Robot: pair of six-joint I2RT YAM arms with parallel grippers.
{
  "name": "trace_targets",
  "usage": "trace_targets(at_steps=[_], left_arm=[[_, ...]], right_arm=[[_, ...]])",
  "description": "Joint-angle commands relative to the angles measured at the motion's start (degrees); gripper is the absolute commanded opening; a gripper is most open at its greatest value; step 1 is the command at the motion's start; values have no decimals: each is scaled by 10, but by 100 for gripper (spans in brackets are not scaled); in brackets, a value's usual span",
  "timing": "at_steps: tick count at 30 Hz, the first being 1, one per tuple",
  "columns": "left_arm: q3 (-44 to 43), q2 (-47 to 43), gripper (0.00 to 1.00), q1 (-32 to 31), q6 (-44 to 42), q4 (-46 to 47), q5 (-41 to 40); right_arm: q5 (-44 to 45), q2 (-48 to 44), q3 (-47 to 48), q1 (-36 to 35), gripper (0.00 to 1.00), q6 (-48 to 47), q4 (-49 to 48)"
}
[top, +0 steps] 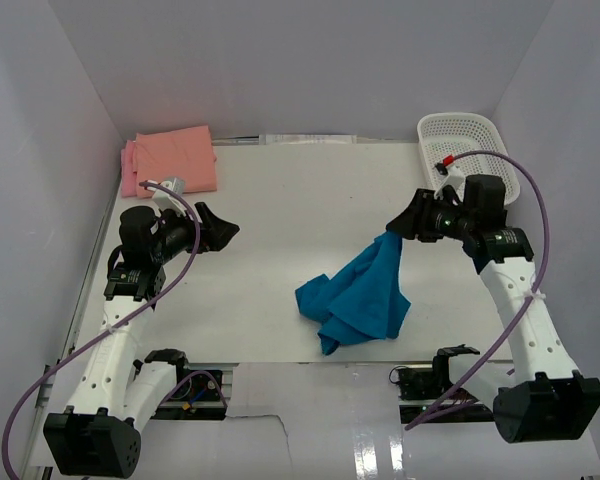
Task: Fold and stack the t-shirts
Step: Move the tshirt to the center of the board
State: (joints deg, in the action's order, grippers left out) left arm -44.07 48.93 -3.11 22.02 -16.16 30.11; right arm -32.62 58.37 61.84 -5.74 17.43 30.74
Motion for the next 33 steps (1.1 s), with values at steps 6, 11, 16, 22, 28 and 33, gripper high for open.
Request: trace_targets(at_steps=[6, 11, 16, 22, 28, 33], left_arm=[[-1, 2, 98, 2, -6, 11, -1], [-3, 15, 98, 2, -6, 8, 0], [-2, 18, 98, 1, -7, 5, -8], [-12, 47, 98, -6, -8, -5, -11], [-12, 48, 98, -10, -10, -7, -13], [-13, 48, 98, -11, -10, -9, -14]], right_arm=[[170, 37, -62, -49, 93, -30, 26], [244, 37, -85, -188, 91, -11, 56], [323, 39, -137, -329, 82, 37, 82], [468, 64, -158, -432, 70, 112, 147], [526, 83, -150, -532, 68, 188, 199], [547, 110, -155, -578, 68, 219, 216]])
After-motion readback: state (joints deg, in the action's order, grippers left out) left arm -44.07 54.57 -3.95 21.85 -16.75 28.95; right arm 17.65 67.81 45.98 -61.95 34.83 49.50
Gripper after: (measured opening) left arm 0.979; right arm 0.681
